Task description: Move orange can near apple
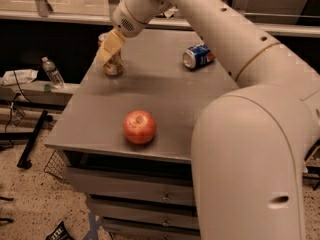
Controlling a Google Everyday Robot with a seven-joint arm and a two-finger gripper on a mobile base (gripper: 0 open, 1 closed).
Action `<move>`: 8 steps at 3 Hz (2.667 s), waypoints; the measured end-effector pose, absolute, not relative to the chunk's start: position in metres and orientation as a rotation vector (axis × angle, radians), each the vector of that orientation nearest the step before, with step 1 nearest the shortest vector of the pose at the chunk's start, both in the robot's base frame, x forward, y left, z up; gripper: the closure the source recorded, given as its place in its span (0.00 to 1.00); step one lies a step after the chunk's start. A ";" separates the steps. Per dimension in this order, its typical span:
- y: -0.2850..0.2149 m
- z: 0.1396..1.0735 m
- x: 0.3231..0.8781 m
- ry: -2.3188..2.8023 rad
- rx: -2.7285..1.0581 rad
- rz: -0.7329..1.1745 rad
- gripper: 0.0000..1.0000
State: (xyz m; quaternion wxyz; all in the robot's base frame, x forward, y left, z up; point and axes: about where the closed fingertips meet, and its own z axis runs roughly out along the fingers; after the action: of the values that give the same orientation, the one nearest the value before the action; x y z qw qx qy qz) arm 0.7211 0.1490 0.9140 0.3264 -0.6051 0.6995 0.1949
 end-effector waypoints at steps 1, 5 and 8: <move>0.153 0.910 0.724 1.839 -1.603 0.513 0.17; 0.120 0.937 0.722 1.813 -1.590 0.488 1.00; 0.043 0.945 0.643 1.926 -1.558 0.532 1.00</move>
Offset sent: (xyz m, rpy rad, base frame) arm 0.0120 0.0043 0.0002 -0.0208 0.0108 0.0163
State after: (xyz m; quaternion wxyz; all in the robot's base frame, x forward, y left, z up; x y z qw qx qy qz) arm 0.6434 0.0431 0.9445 0.2992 -0.5866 0.7254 0.2003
